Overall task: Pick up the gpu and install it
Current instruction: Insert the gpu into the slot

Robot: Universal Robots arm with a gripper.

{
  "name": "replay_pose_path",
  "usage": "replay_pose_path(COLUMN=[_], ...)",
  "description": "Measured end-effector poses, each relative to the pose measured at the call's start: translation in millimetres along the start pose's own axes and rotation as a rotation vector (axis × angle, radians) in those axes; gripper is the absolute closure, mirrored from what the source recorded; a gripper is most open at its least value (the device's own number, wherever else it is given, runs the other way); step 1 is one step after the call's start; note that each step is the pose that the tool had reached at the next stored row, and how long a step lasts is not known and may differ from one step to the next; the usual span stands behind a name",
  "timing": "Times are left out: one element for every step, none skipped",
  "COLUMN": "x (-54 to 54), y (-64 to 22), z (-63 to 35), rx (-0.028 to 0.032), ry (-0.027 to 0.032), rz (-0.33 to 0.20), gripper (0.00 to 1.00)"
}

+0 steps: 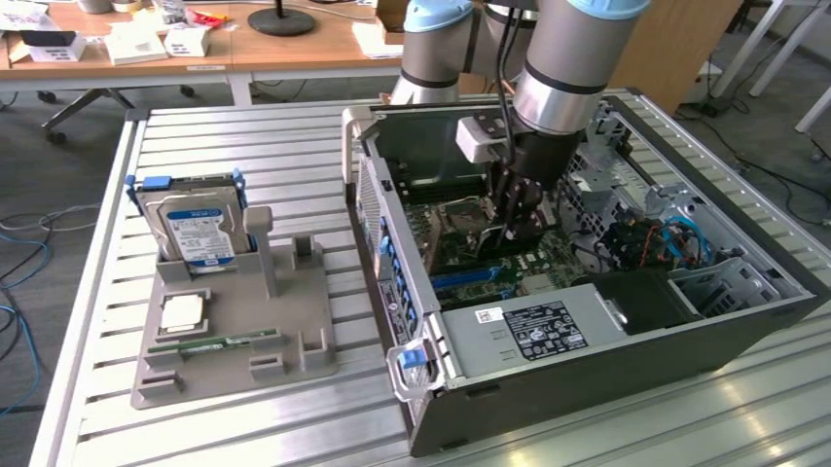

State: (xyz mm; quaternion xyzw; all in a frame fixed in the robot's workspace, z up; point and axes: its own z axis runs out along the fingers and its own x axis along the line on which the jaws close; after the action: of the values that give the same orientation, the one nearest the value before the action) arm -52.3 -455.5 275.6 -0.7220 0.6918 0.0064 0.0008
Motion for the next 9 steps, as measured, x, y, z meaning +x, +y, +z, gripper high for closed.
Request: replay_pose_path(x=[0.0, -0.1, -0.1, -0.1, -0.2, -0.2, -0.2, -0.2, -0.1], y=[0.0, 0.6, 1.5, 2.4, 3.3, 3.9, 4.1, 4.1, 4.3], z=[0.0, 0.4, 1.0, 1.4, 1.9, 2.7, 3.7, 4.9, 6.0], rx=[0.0, 0.0001, 0.0002, 0.0001, 0.0001, 0.0001, 0.0001, 0.0001, 0.0], ry=[0.0, -0.0003, -0.0004, -0.0003, -0.0002, -0.0003, -0.0001, -0.0002, -0.0002], rz=[0.0, 0.0, 0.0, 0.0, 0.0, 0.0, 0.0, 0.0, 0.0], gripper=[0.74, 0.74, 0.74, 0.74, 0.74, 0.74, 0.74, 0.74, 0.74])
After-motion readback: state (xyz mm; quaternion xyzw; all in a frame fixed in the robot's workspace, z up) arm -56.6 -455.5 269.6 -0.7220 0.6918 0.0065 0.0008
